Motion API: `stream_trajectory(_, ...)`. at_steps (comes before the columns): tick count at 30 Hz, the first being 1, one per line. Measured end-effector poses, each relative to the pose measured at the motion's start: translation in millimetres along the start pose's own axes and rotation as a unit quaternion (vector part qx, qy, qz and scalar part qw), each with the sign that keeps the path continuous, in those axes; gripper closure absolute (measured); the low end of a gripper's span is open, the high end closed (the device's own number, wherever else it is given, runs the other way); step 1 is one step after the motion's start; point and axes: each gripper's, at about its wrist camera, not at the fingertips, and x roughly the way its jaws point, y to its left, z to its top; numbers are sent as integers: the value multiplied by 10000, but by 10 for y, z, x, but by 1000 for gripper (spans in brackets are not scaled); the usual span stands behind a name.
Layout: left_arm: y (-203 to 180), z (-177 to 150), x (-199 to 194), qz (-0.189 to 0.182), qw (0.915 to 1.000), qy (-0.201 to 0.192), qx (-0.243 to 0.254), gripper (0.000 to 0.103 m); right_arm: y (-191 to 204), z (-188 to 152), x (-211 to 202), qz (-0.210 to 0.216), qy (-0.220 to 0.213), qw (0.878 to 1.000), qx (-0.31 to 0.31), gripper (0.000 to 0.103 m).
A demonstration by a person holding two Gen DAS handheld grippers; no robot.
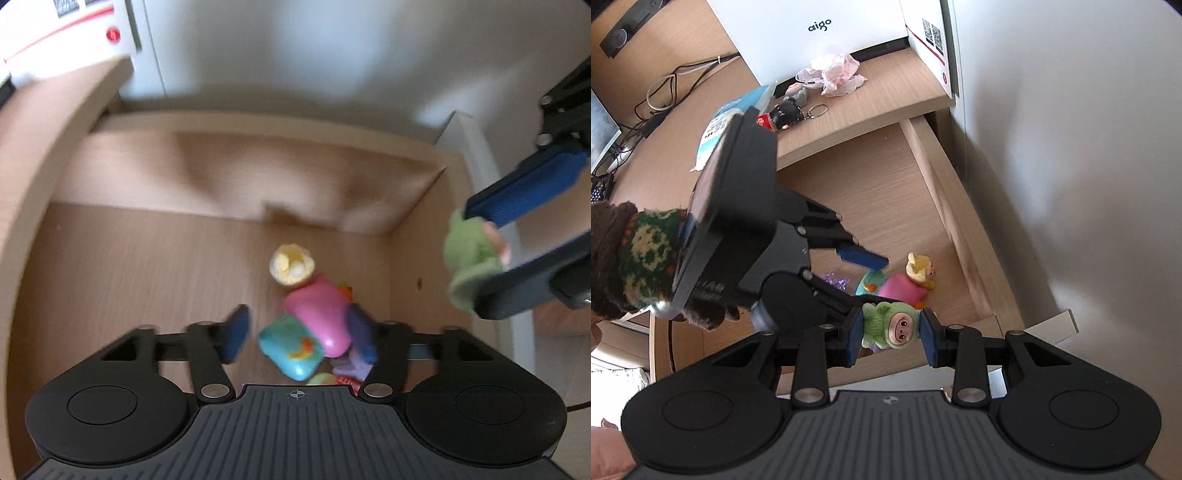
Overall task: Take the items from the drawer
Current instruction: 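Grasp the teal-pink toy with the left gripper while the right holds the green toy, then set the teal-pink toy on the desktop with the left gripper while the right sets the green toy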
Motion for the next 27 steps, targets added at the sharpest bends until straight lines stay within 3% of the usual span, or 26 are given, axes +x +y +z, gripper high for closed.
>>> stream_trajectory(6,42,-27,-8,-161,9995,-68,-254,34,2,-19,6,-48,32,10000,-55,71)
stream_trajectory(8,41,-11,29,-306,9989,-44,-361,49,-22,-13,8,-150,19,9999,-14,71)
stream_trajectory(14,106,-157,-132,-192,9928,-6,-1179,55,-48,62,-17,-204,-54,9998,3,71)
stream_trajectory(21,174,-624,-802,217,9652,-790,-2483,58,13,242,-45,-187,-221,9995,-142,71)
stream_trajectory(27,192,-1061,-1373,428,9306,-1471,-3324,60,161,373,25,-32,-216,9992,-339,71)
